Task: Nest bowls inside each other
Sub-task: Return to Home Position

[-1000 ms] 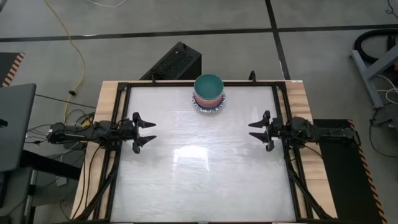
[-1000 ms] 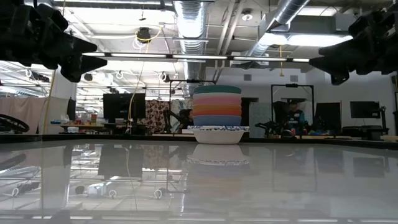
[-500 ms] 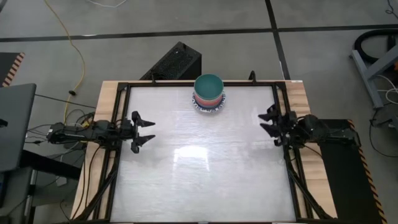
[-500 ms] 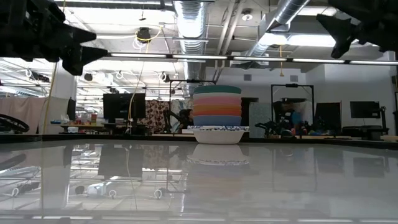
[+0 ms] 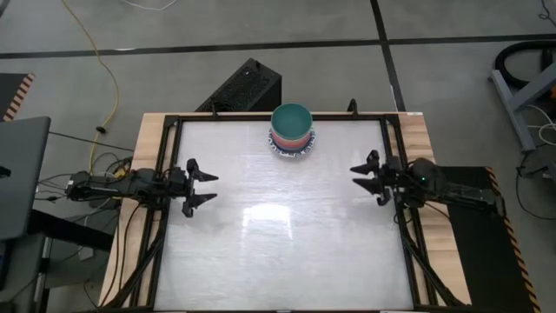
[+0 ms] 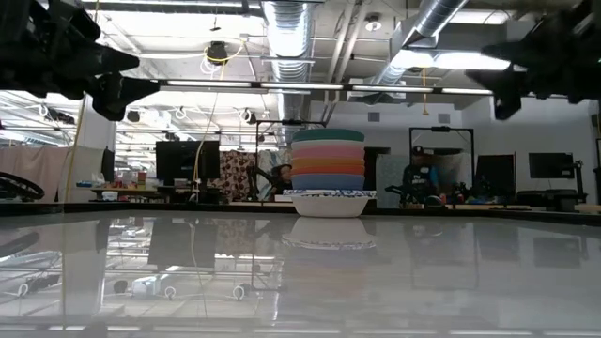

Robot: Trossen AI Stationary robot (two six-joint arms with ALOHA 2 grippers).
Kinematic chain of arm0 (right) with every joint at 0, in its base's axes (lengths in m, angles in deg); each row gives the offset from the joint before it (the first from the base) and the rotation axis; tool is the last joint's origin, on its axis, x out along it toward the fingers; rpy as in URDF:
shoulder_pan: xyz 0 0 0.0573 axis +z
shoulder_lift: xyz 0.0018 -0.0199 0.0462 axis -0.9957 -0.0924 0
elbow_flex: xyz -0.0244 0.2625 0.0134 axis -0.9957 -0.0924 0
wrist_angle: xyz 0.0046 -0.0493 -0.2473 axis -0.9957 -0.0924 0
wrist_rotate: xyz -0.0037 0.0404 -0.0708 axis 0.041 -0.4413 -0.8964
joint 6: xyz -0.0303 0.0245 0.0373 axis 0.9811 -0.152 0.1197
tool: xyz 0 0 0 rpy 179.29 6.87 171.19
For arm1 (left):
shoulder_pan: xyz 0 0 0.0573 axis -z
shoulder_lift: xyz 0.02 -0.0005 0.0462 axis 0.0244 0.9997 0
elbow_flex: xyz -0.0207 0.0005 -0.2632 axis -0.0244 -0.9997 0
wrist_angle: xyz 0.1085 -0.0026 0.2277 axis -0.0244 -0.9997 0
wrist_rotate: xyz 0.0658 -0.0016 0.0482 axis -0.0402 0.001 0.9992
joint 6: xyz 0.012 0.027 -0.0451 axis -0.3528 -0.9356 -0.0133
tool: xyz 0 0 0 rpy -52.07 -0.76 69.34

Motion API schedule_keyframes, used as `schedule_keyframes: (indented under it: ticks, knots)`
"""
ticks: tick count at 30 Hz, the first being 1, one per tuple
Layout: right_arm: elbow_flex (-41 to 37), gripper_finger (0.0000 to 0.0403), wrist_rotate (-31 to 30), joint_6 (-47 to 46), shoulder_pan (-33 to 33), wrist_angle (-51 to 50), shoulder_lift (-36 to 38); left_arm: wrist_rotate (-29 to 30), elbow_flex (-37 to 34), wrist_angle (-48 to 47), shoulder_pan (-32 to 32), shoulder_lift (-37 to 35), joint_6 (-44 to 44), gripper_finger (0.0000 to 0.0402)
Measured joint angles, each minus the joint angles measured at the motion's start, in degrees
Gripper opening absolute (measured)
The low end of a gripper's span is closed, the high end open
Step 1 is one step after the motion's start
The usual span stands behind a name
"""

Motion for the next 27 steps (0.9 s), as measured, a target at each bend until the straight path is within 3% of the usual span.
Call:
schedule_keyframes:
  ticks: [7,10,17,21,27]
  knots:
    - [0.0,0.021,-7.89,0.38,-0.91,-5.0,0.02,-0.14,-0.02,0.05,0.0,0.0,-0.45,0.0269]
    - [0.0,0.021,-8.26,0.21,-0.06,-4.96,0.0,-0.14,-0.02,-0.18,0.0,0.0,-0.46,0.0269]
    - [0.0,0.021,-9.05,-1.87,9.51,-4.79,0.0,-0.12,-0.02,-0.2,0.0,0.0,-0.5,0.0269]
    - [0.0,0.021,-16.68,-1.21,17.61,-3.02,0.0,-0.12,-0.04,-0.18,0.0,0.0,-0.5,0.0269]
    - [0.0,0.021,-34.53,8.08,28.62,-2.49,0.02,1.08,-0.04,-1.08,-0.09,0.0,-0.94,0.0269]
